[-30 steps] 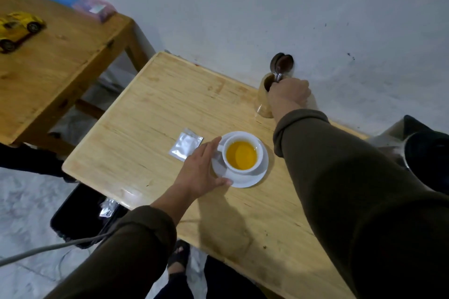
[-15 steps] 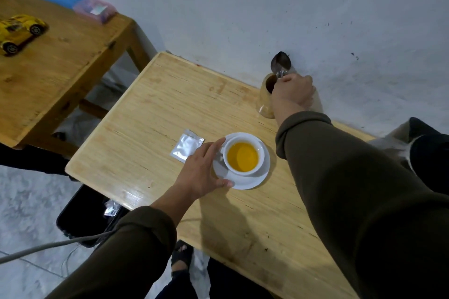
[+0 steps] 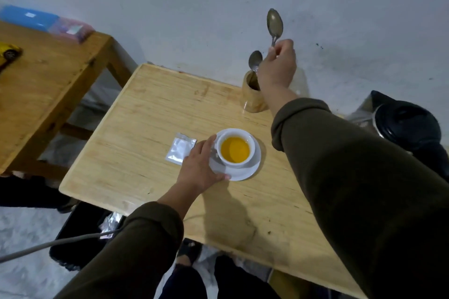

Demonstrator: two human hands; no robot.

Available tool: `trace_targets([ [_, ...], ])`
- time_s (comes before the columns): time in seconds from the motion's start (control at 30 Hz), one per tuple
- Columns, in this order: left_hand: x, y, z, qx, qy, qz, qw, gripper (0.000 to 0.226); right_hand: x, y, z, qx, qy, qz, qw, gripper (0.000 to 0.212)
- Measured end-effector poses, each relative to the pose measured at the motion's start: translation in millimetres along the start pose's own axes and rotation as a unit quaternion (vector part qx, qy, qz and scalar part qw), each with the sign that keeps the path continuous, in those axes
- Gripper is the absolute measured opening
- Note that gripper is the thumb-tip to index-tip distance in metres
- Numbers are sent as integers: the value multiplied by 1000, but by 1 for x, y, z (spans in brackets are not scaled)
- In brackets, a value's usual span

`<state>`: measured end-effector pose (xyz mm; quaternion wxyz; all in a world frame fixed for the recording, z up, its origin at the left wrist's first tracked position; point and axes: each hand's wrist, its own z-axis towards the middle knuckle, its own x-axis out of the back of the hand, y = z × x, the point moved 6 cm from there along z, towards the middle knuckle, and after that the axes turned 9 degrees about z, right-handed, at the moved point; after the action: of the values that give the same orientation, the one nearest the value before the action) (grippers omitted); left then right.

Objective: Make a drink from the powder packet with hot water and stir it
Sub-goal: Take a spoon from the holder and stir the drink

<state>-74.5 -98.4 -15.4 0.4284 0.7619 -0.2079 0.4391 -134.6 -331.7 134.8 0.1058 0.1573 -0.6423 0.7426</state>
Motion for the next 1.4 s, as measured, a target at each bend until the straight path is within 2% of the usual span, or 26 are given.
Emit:
trace_targets([
  [0.2, 2, 2, 1, -15, -23, -5, 1000, 110, 27, 1, -42, -42, -32, -39, 998, 9],
  [0.33, 6, 0, 4, -37, -41, 14, 998, 105, 32, 25, -77, -110, -80, -63, 989, 14],
  [0.5, 10, -2, 5, -60, -63, 34, 996, 98, 46, 39, -130, -230, -149, 46, 961, 16],
  [0.6, 12, -2, 4, -70, -76, 35, 994, 98, 50, 40, -156, -275, -189, 143, 932, 19],
  [0.7, 13, -2, 4, -74, -87, 39, 993, 99, 54, 39, -175, -310, -198, 194, 909, 24],
  [0.87, 14, -6, 6, -74, -97, 36, 992, 100, 55, 40, -192, -299, -250, 205, 898, 23],
  [1.07, 14, -7, 5, -75, -107, 45, 990, 100, 50, 42, -193, -238, -210, 148, 937, 9],
  [1.17, 14, -7, 5, -81, -105, 50, 990, 98, 48, 46, -188, -210, -186, 88, 956, 26],
  [1.23, 14, -6, 5, -87, -102, 56, 989, 98, 45, 49, -183, -188, -178, 27, 965, 27],
  [1.4, 13, -9, 5, -84, -92, 50, 991, 99, 33, 50, -172, -161, -202, -81, 963, 38],
])
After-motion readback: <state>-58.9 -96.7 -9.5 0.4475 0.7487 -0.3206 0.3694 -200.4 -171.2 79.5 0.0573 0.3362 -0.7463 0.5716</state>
